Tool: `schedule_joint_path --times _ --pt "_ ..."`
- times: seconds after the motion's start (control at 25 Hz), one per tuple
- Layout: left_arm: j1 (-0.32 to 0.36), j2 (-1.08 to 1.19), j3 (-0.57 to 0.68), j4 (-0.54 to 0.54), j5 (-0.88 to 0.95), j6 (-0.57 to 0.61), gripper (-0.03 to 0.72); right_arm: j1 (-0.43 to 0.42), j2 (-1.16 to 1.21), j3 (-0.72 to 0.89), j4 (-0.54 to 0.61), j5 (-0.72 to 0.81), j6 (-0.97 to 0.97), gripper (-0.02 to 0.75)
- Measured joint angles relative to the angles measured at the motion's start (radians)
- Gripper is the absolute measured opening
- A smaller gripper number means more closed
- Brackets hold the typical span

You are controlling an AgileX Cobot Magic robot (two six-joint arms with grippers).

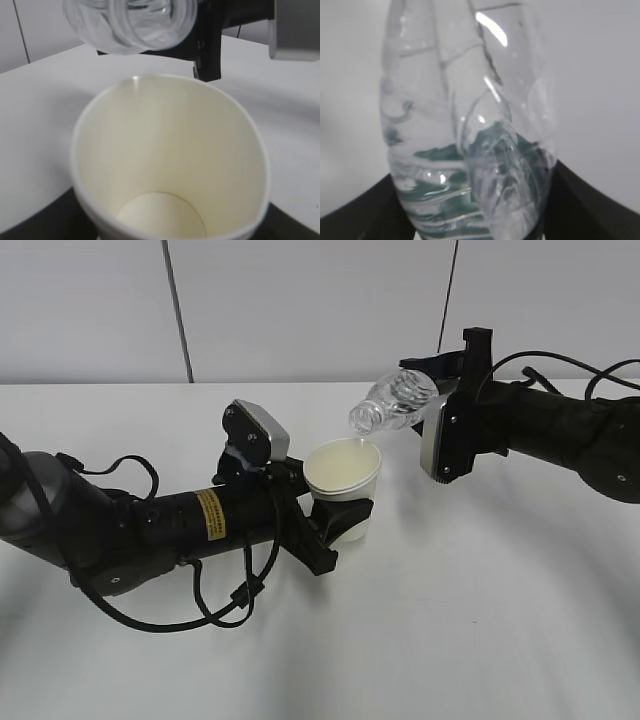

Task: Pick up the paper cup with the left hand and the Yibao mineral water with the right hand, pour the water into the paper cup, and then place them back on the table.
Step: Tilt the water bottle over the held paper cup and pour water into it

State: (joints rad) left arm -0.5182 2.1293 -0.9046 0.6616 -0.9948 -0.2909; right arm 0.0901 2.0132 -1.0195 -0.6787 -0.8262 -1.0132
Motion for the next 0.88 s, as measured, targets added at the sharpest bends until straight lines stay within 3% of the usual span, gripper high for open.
schedule_joint_path --times 0.88 --pt "0.0 0.0 0.0 0.0 0.001 0.0 0.412 0.0 0.0 0.0 0.004 0.0 -0.074 0.473"
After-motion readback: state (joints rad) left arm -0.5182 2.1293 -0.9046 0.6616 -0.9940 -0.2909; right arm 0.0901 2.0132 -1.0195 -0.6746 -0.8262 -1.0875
